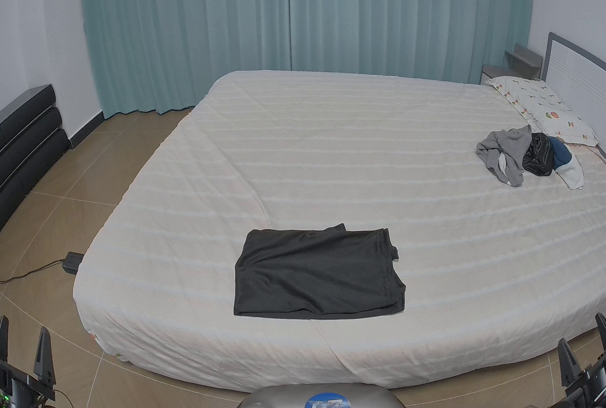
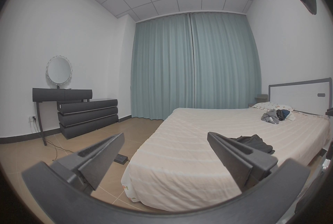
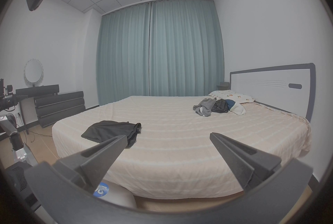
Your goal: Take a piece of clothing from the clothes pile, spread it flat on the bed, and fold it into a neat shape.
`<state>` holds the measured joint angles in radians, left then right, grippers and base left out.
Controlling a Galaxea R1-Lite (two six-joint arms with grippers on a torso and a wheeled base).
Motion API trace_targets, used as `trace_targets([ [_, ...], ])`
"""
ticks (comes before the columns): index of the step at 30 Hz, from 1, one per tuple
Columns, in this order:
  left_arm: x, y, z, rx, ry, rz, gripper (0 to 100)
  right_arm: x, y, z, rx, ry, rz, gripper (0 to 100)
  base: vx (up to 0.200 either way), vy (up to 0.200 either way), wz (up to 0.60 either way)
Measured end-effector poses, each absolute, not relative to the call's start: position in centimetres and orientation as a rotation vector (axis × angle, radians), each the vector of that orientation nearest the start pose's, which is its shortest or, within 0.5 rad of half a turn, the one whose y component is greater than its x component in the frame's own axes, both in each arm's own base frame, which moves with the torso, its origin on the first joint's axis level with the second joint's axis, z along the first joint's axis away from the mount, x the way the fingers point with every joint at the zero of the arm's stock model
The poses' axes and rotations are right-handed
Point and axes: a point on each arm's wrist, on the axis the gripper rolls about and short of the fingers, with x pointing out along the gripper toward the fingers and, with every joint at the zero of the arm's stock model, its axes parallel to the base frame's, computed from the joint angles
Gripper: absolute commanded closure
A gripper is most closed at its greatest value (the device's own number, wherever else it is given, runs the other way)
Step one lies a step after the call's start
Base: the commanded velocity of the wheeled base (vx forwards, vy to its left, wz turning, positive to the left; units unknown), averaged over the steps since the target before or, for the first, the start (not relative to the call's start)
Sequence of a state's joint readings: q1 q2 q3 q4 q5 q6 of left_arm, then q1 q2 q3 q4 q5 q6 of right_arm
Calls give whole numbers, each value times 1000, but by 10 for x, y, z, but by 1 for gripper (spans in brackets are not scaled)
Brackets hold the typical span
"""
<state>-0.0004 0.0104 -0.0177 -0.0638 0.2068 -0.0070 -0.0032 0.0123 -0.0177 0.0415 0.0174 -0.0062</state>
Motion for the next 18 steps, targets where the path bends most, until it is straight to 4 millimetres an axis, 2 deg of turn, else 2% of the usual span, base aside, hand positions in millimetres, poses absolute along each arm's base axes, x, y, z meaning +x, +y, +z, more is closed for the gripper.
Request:
trace_targets([
  [9, -24, 4, 83, -45, -30, 195, 0, -23, 0, 76, -9, 37, 16, 0, 0, 0, 0],
  [14, -23, 3, 82, -85, -23, 132, 0, -23, 0, 76, -9, 36, 18, 0, 0, 0, 0],
  [18, -23, 2, 82, -25, -18, 96, 0, -23, 0, 76, -8, 36, 19, 0, 0, 0, 0],
])
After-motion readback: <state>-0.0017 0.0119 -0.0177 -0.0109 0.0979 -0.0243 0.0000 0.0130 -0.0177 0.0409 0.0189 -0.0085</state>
